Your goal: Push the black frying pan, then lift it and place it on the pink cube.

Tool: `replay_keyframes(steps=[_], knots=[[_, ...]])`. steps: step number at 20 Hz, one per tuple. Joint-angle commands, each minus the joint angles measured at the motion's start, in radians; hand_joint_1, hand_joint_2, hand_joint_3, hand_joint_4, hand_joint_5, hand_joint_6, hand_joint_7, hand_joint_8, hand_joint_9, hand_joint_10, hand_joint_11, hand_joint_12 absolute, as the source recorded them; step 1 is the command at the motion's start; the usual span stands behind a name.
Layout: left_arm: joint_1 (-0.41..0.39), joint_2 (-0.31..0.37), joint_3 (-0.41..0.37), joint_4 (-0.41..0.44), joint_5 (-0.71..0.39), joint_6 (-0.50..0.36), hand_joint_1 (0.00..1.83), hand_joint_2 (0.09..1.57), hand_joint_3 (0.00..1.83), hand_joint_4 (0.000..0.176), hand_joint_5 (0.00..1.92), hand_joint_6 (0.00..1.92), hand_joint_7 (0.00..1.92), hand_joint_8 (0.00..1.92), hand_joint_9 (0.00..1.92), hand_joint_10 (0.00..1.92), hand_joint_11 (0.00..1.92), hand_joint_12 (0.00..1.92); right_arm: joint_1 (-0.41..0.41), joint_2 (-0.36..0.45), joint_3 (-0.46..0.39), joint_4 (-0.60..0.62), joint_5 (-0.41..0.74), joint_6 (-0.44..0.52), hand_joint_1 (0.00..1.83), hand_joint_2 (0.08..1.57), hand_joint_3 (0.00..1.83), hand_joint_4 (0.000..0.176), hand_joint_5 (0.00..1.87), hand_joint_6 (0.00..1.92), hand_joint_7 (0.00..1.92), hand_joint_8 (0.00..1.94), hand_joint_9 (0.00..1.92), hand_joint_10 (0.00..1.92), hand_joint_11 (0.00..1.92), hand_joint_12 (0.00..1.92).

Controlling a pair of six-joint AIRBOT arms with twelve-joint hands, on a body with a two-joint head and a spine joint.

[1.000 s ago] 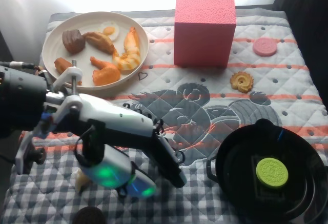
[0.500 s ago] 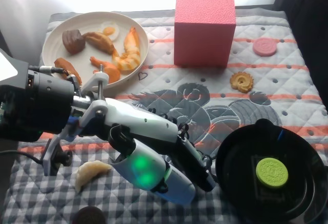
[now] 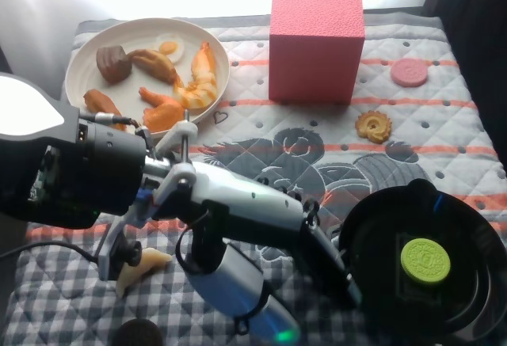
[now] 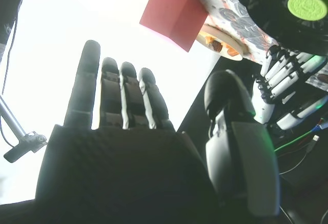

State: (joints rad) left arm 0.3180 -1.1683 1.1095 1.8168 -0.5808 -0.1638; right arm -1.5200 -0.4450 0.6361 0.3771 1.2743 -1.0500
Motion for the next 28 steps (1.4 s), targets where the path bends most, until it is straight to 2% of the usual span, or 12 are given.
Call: replay_keyframes(steps=[1,3,6,8,10,12,15,18,21,24,26,28], knots=[[-0.004,-0.002,-0.001,-0.058,-0.028,-0.005,0.82,1.15,0.00,0.000,0.43,0.02,0.46,0.00,0.41,0.03,0.00,1.08,0.004,0.000,0.005,0.017,0.118,0.002,0.25,1.31,0.00,0.000,0.00,0.00,0.00,0.00,0.02,0.01,0.00,0.80],[-0.004,-0.005,-0.001,-0.066,-0.030,0.002,0.81,1.13,0.00,0.000,0.43,0.01,0.48,0.01,0.44,0.06,0.00,1.25,0.004,0.000,0.005,0.017,0.118,0.002,0.25,1.31,0.00,0.000,0.00,0.00,0.00,0.00,0.00,0.00,0.00,0.72],[0.002,-0.014,0.000,-0.084,-0.039,0.015,0.87,1.12,0.00,0.000,0.50,0.05,0.48,0.02,0.43,0.08,0.00,1.20,0.004,-0.001,0.005,0.017,0.118,0.002,0.24,1.32,0.00,0.000,0.00,0.00,0.00,0.00,0.00,0.00,0.00,0.62],[0.006,-0.020,0.003,-0.093,-0.043,0.019,0.92,1.15,0.01,0.000,0.55,0.09,0.48,0.02,0.42,0.09,0.00,1.13,0.004,-0.001,0.005,0.017,0.118,0.002,0.25,1.32,0.00,0.000,0.00,0.00,0.00,0.00,0.00,0.00,0.00,0.37],[0.007,-0.026,0.005,-0.105,-0.049,0.030,0.95,1.14,0.00,0.005,0.44,0.37,0.51,0.00,0.40,0.19,0.00,1.09,0.004,-0.001,0.006,0.018,0.118,0.002,0.23,1.31,0.00,0.000,0.00,0.00,0.00,0.00,0.00,0.00,0.00,0.28],[0.006,-0.028,0.005,-0.112,-0.053,0.033,1.01,1.13,0.00,0.000,0.38,0.62,0.55,0.01,0.42,0.22,0.00,1.13,0.004,-0.001,0.006,0.018,0.118,0.002,0.22,1.31,0.00,0.000,0.00,0.00,0.00,0.00,0.00,0.00,0.00,0.40],[0.006,-0.037,0.005,-0.131,-0.064,0.052,0.87,1.20,0.01,0.004,0.28,0.91,0.51,0.00,0.43,0.26,0.00,1.18,0.004,-0.002,0.006,0.018,0.118,0.002,0.22,1.31,0.00,0.000,0.00,0.00,0.00,0.00,0.00,0.00,0.00,0.28],[0.006,-0.045,0.005,-0.153,-0.072,0.069,0.88,1.21,0.00,0.011,0.07,0.90,0.42,0.00,0.27,0.33,0.00,1.01,0.004,-0.003,0.007,0.018,0.118,0.002,0.22,1.31,0.00,0.000,0.00,0.00,0.00,0.00,0.00,0.00,0.00,0.29],[0.007,-0.054,0.005,-0.165,-0.077,0.085,0.96,1.17,0.00,0.028,0.15,0.82,0.43,0.01,0.22,0.41,0.00,0.91,0.004,-0.003,0.007,0.018,0.118,0.002,0.22,1.31,0.00,0.000,0.00,0.00,0.00,0.00,0.00,0.00,0.00,0.36],[0.007,-0.059,0.010,-0.175,-0.076,0.095,0.87,1.19,0.00,0.004,0.07,0.68,0.34,0.00,0.14,0.48,0.00,0.86,0.004,-0.003,0.007,0.018,0.118,0.002,0.22,1.30,0.00,0.000,0.00,0.00,0.00,0.00,0.00,0.00,0.00,0.35],[0.007,-0.063,0.011,-0.182,-0.075,0.104,0.90,1.20,0.00,0.015,0.17,0.68,0.37,0.01,0.17,0.44,0.00,0.88,0.004,-0.003,0.007,0.018,0.118,0.002,0.22,1.30,0.00,0.000,0.00,0.00,0.00,0.00,0.00,0.00,0.00,0.39],[0.007,-0.070,0.015,-0.187,-0.077,0.107,0.90,1.21,0.00,0.012,0.12,0.54,0.24,0.00,0.08,0.35,0.00,0.51,0.004,-0.003,0.007,0.018,0.118,0.002,0.23,1.30,0.00,0.000,0.00,0.00,0.00,0.00,0.00,0.00,0.00,0.40]])
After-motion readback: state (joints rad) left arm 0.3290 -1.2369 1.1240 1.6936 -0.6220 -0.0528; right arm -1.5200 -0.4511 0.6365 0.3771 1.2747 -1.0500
